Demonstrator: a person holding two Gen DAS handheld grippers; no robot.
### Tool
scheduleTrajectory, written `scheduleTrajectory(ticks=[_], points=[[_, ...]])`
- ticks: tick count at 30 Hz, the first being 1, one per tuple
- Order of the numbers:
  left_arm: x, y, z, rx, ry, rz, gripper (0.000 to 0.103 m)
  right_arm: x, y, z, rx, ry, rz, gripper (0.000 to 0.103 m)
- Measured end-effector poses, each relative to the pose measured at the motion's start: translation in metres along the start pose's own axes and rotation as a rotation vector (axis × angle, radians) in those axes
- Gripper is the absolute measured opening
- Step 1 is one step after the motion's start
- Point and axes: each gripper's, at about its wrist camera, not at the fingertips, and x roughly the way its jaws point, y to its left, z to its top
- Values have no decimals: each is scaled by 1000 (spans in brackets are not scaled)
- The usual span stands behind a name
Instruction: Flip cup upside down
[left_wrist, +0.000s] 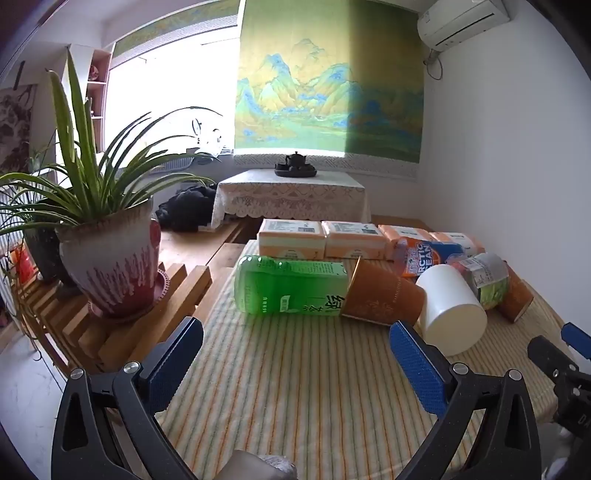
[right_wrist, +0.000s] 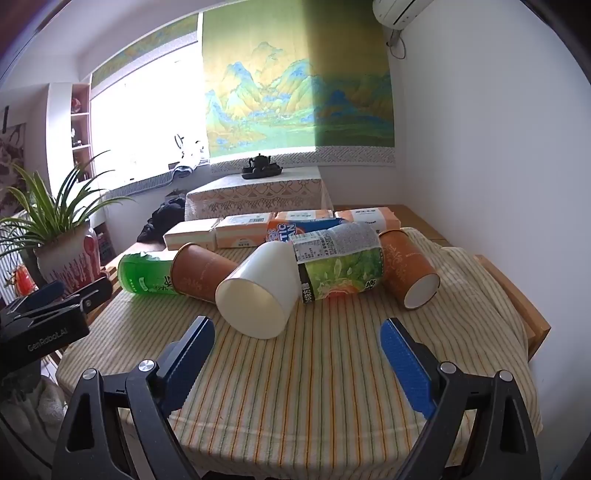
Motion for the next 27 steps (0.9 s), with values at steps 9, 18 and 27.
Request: scheduleTrajectory(ticks=[9,18,27], points=[[-9,4,3,23,-36,7,102,-3,-5,3,29,-12,7,89],[-9,-6,2,43,-46,10,102,-8,-8,3,30,-43,-6,91],[-15,-8,2,42,-60,8,102,-10,-11,4,32,-59,-10,93]])
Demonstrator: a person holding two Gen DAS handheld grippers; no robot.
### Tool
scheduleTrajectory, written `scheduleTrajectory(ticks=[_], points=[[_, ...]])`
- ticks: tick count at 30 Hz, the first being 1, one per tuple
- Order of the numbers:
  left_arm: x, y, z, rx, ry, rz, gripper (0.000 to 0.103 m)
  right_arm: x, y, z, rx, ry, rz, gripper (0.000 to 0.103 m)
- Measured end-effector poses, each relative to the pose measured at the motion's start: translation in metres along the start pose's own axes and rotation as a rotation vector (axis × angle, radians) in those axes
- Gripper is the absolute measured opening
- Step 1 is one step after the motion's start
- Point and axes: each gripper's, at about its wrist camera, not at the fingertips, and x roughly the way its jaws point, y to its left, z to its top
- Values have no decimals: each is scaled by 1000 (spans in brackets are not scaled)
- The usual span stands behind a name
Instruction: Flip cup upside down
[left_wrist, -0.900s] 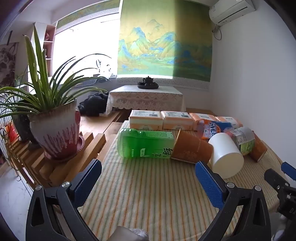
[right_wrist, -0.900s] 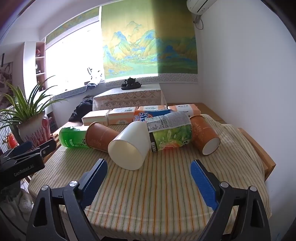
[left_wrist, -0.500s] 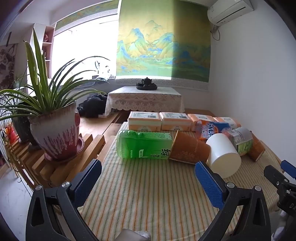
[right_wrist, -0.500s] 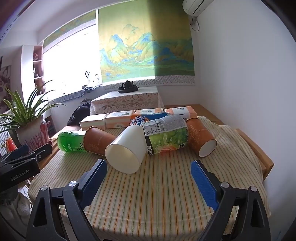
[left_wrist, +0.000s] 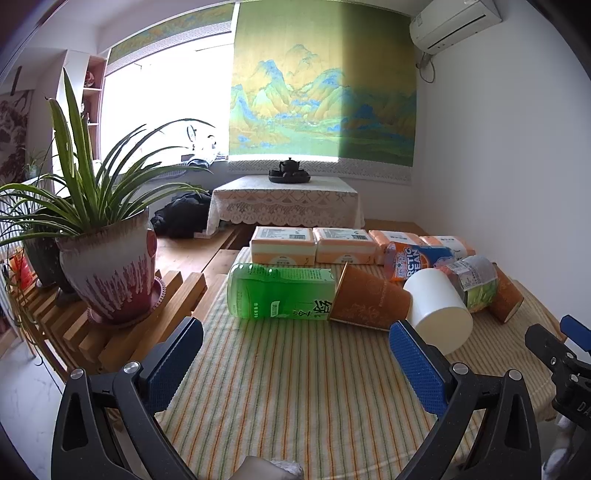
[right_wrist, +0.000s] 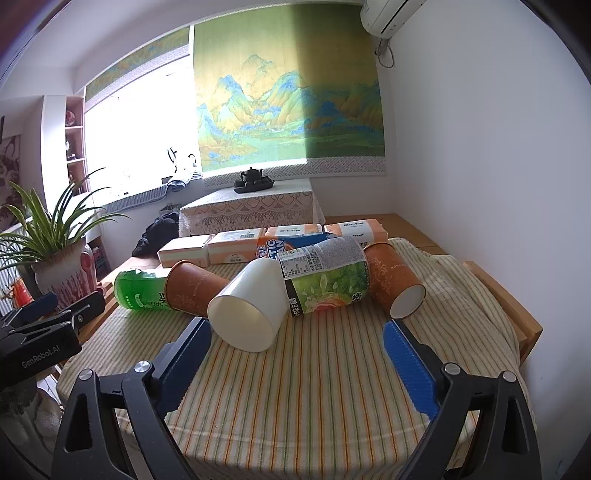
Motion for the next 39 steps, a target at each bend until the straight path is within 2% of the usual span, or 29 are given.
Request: scheduleTrajectory(ticks=[39], points=[[-6,-1,3,-1,-10,-4,102,-7,-2,2,-5,-20,-2,93]])
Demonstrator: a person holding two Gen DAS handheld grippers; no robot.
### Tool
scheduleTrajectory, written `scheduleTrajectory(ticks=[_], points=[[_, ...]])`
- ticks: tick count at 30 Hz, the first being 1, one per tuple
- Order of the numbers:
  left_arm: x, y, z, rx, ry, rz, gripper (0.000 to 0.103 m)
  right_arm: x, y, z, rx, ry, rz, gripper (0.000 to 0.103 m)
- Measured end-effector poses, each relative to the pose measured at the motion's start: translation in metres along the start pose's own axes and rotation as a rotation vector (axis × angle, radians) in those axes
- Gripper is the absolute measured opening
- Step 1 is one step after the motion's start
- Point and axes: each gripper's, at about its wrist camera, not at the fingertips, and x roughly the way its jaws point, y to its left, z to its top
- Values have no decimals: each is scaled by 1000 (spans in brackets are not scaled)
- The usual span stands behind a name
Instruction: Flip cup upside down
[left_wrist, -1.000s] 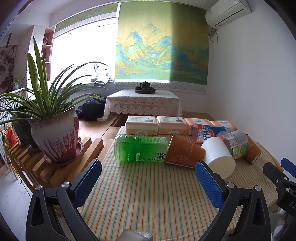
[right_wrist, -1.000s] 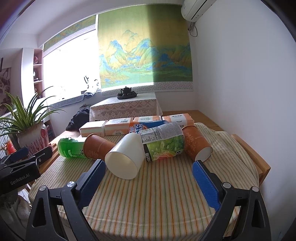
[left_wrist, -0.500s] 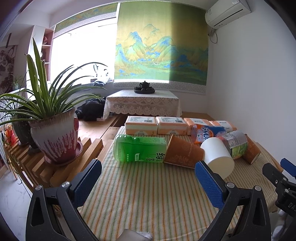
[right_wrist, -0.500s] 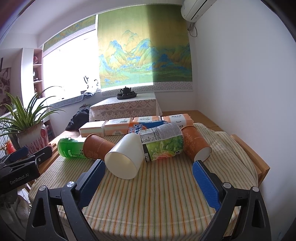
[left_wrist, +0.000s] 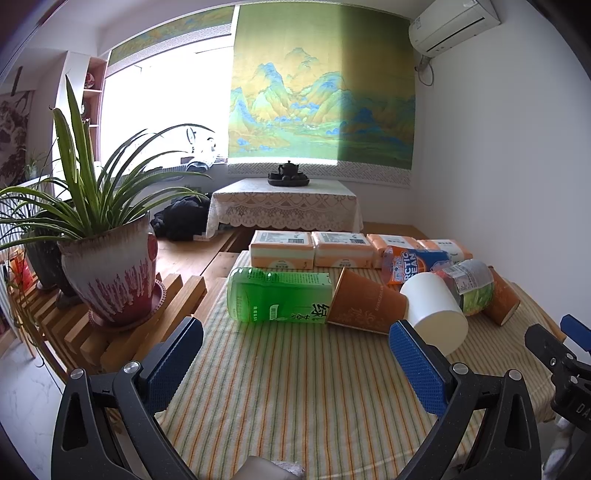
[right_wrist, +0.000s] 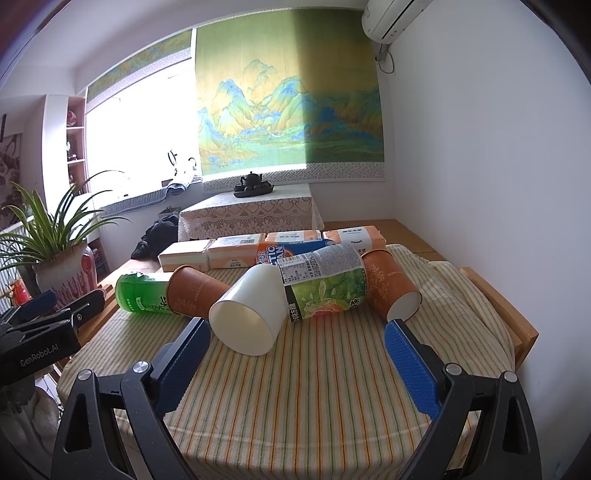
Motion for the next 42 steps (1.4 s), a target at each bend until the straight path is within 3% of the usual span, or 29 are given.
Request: scheduleTrajectory(ticks=[33,42], points=[[8,12,0,-6,22,21,102,6,11,4,-23,19,24,94],[24,39,1,-37,87,63,102,17,23,12,-49,32,67,94]])
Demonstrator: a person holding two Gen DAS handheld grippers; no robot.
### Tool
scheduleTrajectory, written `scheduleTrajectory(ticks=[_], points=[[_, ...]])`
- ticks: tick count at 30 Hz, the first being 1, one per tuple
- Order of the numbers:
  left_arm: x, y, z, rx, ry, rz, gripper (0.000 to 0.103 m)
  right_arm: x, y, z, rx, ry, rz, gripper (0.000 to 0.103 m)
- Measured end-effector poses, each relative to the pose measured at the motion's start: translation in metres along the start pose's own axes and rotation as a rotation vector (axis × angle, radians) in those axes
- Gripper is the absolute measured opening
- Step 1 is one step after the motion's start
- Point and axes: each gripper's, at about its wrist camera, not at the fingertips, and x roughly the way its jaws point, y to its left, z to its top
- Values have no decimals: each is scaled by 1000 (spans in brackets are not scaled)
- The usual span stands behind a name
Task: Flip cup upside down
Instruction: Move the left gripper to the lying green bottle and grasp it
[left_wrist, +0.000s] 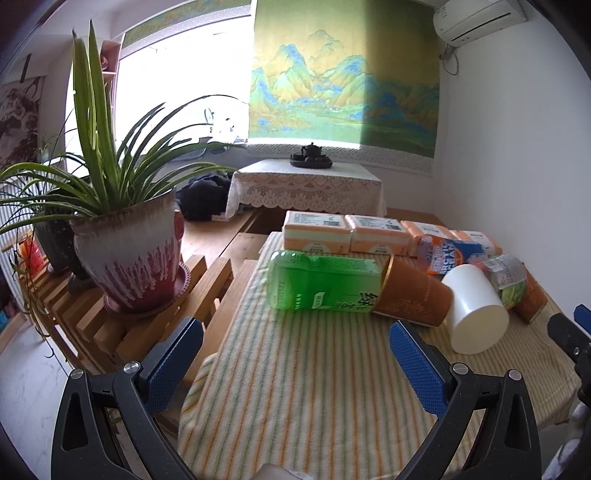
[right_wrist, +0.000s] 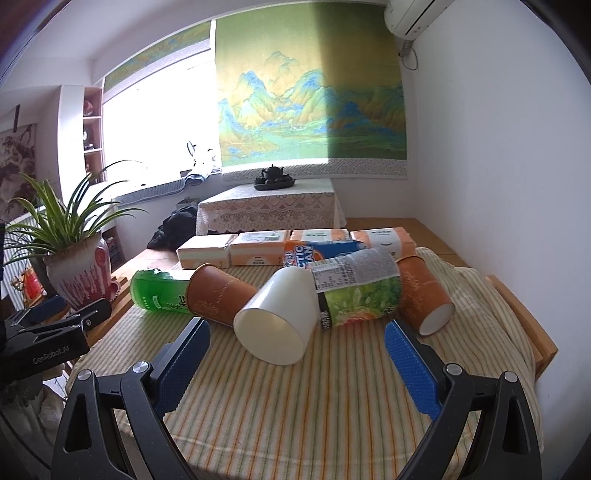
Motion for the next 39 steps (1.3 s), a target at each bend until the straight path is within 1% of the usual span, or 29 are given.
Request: scheduleTrajectory(ticks=[2,5,8,10,12,14,17,19,22,24,28,31,34,36,37,39], points=[[7,3,4,5,28,3,102,1,1,2,0,-4,6,94],[17,5,13,22,49,-4,102,2,0,3,9,-8,16,94],[26,1,27,96,53,-22,102,3,-2,2,20,-4,25,94],[33,-6,37,200,63,-67,102,3,-5,1,24,-2,26,94],[42,-14,48,335,83,-117,102,3,-9,0,30,1,30,94],[54,-21,55,464,138,-196,102,2,-12,-2,35,1,28,94],[78,-31,61,617,221,-235,102,0,-17,-4,55,1,29,94],[93,-40,64,693,275,-239,102,0,-21,-6,73,7,32,94],[114,-50,67,765,339,-259,102,0,-27,-8,102,16,29,94],[126,-57,67,817,357,-244,102,2,-32,-10,120,25,24,94],[149,-70,62,908,418,-268,102,4,-43,-10,161,38,15,94],[162,-76,55,953,462,-279,101,5,-51,-10,193,43,11,94],[178,-79,44,1008,507,-268,96,7,-57,-10,214,45,5,94],[183,-80,41,1030,504,-260,95,8,-59,-10,220,48,2,94],[186,-79,42,1023,507,-263,94,9,-60,-10,223,51,3,94],[189,-78,44,1008,508,-273,85,10,-60,-10,226,54,2,94]])
